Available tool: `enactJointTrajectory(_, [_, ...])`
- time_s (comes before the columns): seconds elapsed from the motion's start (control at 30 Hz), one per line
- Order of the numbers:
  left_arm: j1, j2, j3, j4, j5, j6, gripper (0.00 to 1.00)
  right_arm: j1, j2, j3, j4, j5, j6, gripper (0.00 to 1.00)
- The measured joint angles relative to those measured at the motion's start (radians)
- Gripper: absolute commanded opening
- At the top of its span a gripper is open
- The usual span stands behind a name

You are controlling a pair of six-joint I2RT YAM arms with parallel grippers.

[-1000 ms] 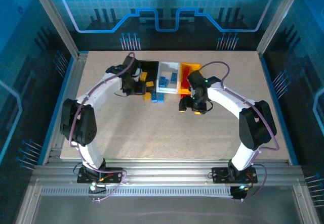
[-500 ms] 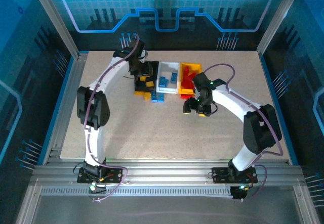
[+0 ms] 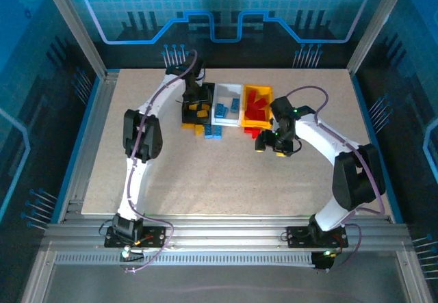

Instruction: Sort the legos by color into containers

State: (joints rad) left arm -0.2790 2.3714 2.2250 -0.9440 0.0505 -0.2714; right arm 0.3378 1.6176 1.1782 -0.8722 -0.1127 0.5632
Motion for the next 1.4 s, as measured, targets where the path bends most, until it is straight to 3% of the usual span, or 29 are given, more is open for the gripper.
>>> enactJointTrajectory(0.43, [0.002, -0.018, -0.023, -0.014, 0.009, 0.000, 0.46, -0.001, 0.005, -0.002, 0.005, -0.019, 0.001, 0.75])
enactJointTrajectory(0.9, [-0.016, -0.573, -0.755, 0.121, 0.011, 0.007, 0.46, 0.081, 0.115, 0.072, 0.036, -0.049, 0.031, 0.74])
enactJointTrajectory(1.1, [-0.040, -0.584, -0.878, 0.182, 0.027, -0.040, 0.45, 0.115, 0.151, 0.129, 0.032, -0.049, 0.031, 0.74])
enactJointTrajectory(1.4, [-0.042, -0.470, -0.840, 0.273, 0.034, -0.094, 0.45, 0.119, 0.134, 0.118, 0.020, -0.032, 0.031, 0.74])
